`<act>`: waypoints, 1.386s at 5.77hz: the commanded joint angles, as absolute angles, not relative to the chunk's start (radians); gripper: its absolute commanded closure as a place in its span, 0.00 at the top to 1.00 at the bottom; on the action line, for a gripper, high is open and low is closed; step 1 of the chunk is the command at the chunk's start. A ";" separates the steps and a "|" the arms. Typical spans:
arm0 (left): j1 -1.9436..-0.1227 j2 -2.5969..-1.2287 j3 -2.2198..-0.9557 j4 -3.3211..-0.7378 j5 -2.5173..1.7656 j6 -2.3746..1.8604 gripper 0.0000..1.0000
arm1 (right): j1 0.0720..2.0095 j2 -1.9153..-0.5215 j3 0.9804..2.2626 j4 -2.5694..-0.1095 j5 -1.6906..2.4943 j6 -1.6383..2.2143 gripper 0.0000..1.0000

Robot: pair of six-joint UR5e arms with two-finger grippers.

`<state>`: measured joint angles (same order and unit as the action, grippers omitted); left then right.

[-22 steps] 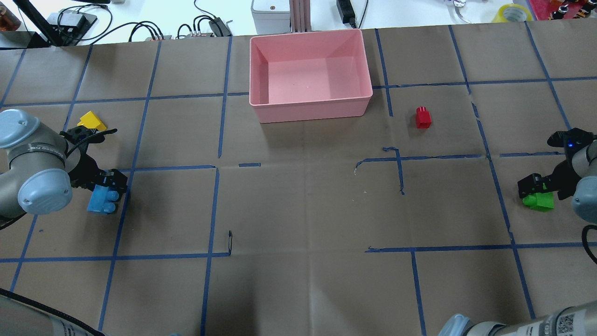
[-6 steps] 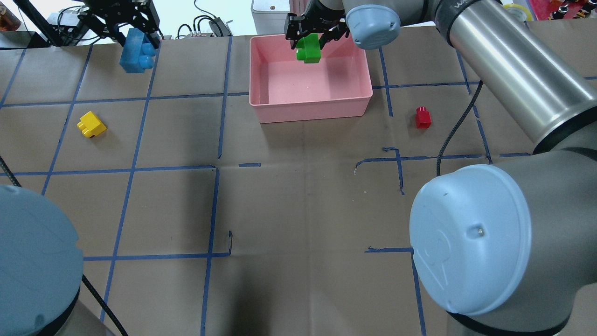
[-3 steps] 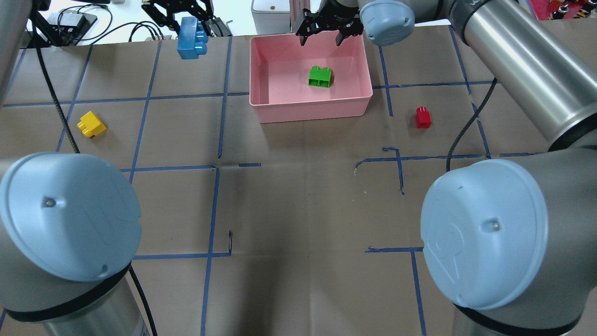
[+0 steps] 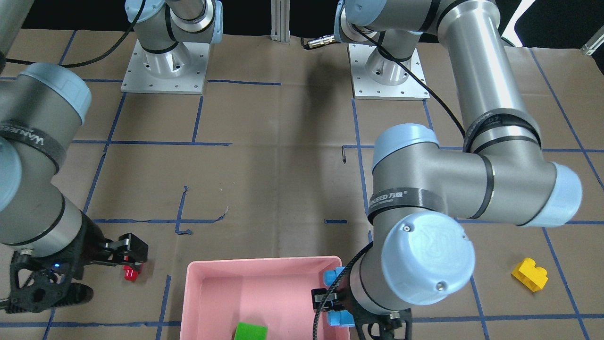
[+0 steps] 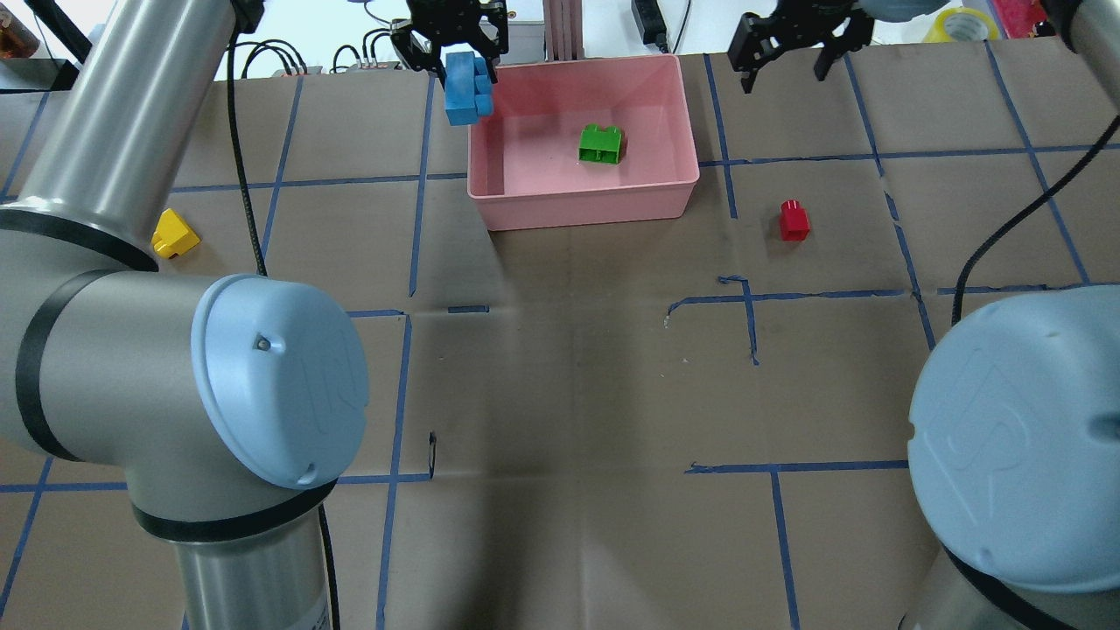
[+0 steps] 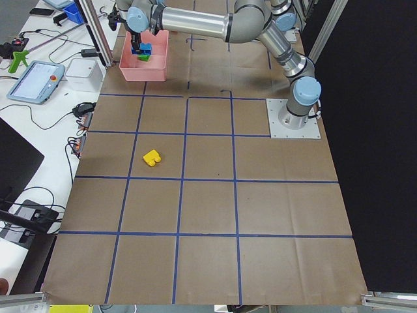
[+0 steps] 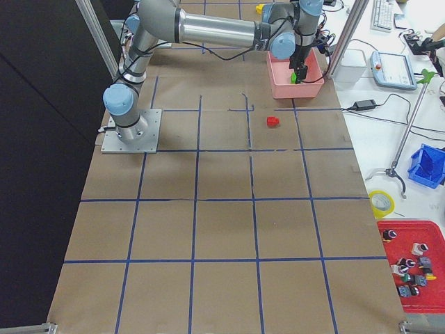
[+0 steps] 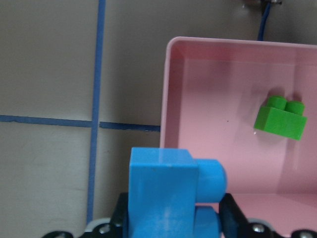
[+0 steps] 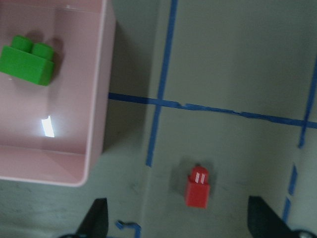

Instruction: Put all blocks into box

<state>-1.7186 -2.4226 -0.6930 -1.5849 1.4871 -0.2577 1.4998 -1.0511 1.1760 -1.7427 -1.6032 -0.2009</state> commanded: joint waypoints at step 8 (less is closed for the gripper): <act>-1.592 -2.266 -0.715 -1.668 1.497 -0.176 0.99 | 1.467 -1.028 1.755 -2.407 -1.608 -0.117 0.94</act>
<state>-1.6785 -2.3242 -0.7141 -1.6025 1.4979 -0.2595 1.4671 -1.0400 1.7457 -2.3991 -1.6170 -0.1161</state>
